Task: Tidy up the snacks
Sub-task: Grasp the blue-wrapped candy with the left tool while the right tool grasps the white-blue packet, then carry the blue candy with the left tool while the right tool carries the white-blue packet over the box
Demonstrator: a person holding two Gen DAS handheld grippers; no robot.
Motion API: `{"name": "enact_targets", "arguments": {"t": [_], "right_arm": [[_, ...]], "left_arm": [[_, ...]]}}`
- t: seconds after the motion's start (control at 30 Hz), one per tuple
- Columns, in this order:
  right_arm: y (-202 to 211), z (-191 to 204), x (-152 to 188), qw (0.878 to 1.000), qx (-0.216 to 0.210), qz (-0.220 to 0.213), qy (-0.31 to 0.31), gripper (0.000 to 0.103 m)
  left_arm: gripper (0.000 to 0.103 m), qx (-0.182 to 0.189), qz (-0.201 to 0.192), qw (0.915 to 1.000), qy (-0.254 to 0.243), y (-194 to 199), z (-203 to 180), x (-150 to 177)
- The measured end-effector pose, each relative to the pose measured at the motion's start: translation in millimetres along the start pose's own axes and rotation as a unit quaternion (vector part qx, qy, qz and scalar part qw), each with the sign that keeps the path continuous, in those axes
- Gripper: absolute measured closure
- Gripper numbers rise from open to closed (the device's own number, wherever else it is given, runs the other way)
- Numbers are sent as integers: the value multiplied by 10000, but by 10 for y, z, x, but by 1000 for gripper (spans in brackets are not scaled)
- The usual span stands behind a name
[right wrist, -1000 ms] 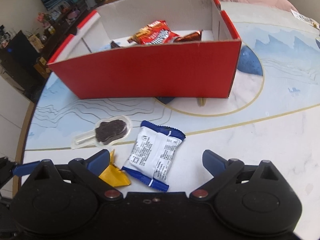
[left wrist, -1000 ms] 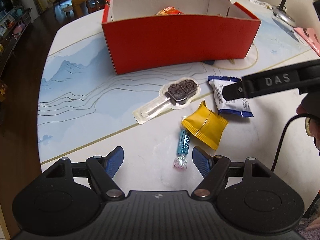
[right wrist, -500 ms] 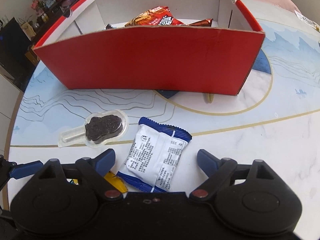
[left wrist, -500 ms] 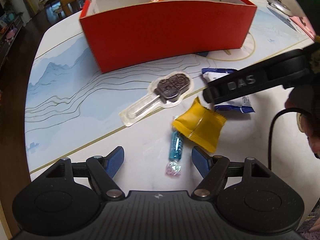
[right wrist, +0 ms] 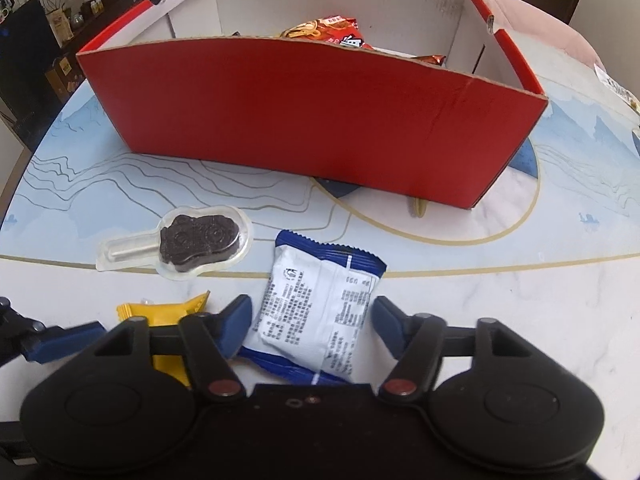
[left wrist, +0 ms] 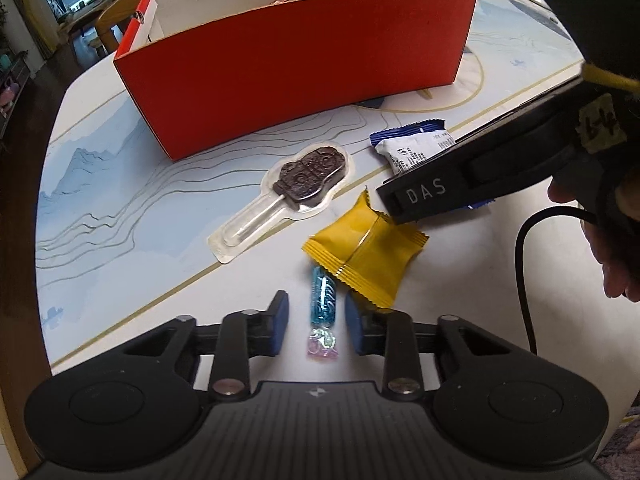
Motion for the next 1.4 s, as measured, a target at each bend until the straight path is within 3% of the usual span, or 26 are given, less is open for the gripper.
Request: {"name": "enact_targets", "arguments": {"t": [0.03,0.17,0.53,0.83,1.4], "right_arm": [[13,-16,15,10000,-6,-19,-7,47],[50,-101,65,9999,-32,-74,-108,53],[198,-414,271,9972,-176,-96,-714,54],[358,-545,465,9932,-399,-165,-1079,54],[1039,-441,271,9914,-763,-805,-693,54]], "left_arm": [[86,38,5,10000,52,-4,16,0],[91,155,27,9995,273,-7,87,12],[91,400,16,9939,1030,84,348,111],[91,395,-41,9894,1398,200,496,216],[91,371,-715,9846,1552,856,547,-59]]}}
Point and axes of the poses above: each gripper's, at about its wrist camera, not at the fingertips, and y roughly against the way its jaws point, z to its left, x to its underside, the point moved 1 cm from there along -y, roughly the way its jaws point, and after that the axes turned 6 degrees about z, right-handed, at the moved point
